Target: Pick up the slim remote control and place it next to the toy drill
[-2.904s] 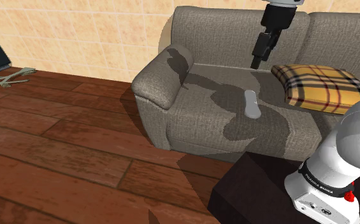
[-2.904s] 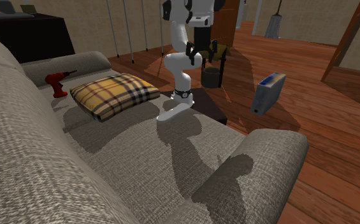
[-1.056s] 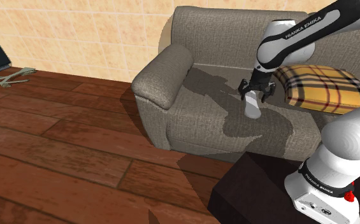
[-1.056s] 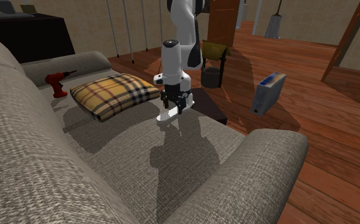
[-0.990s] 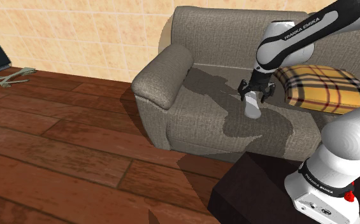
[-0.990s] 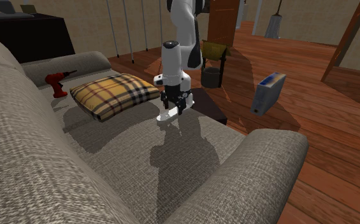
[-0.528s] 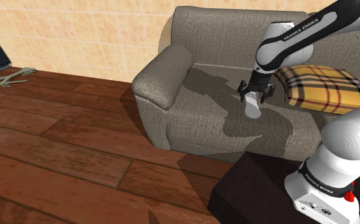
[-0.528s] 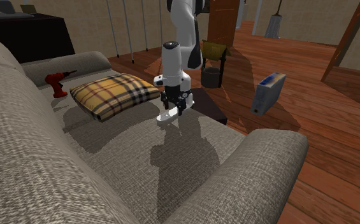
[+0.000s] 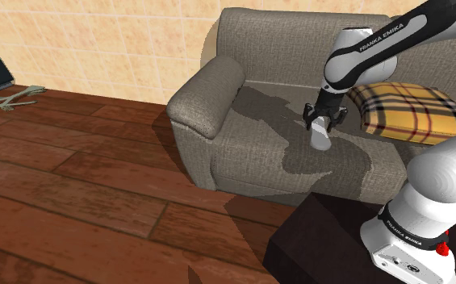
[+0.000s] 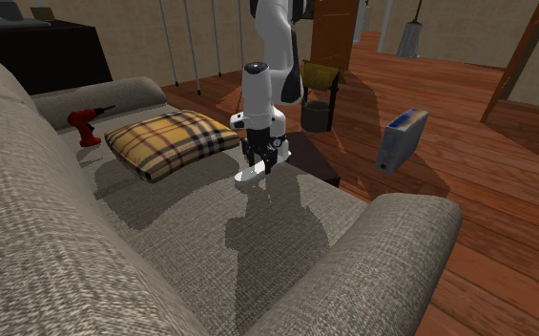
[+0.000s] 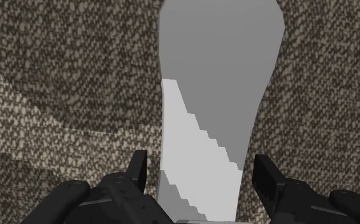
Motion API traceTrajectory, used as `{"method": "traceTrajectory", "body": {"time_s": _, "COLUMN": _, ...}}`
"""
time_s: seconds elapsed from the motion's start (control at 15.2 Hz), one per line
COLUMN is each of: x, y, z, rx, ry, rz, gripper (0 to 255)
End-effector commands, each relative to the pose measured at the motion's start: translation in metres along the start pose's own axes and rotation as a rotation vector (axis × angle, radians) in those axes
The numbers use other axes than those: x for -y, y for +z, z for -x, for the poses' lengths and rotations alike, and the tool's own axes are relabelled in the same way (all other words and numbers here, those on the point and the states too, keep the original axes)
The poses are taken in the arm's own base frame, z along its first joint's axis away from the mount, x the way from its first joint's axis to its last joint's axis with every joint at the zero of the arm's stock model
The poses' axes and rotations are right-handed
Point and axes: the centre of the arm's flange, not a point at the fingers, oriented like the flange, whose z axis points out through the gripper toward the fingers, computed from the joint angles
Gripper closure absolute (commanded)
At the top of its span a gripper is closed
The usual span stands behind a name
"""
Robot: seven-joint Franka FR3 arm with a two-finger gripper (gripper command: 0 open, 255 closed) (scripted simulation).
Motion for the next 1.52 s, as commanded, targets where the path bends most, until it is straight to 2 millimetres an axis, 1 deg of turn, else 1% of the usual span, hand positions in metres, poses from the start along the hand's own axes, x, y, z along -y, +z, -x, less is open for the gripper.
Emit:
{"method": "traceTrajectory", "body": {"time_s": 0.0, "x": 0.000, "y": 0.000, "z": 0.000, "rx": 0.000, "ry": 0.000, "rz": 0.000, "gripper": 255}}
{"method": "traceTrajectory", "body": {"time_s": 0.07, "x": 0.000, "y": 0.000, "z": 0.000, "rx": 0.000, "ry": 0.000, "rz": 0.000, "gripper": 255}}
{"method": "traceTrajectory", "body": {"time_s": 1.45, "x": 0.002, "y": -0.111, "z": 0.000, "rx": 0.000, "ry": 0.000, "rz": 0.000, "gripper": 255}}
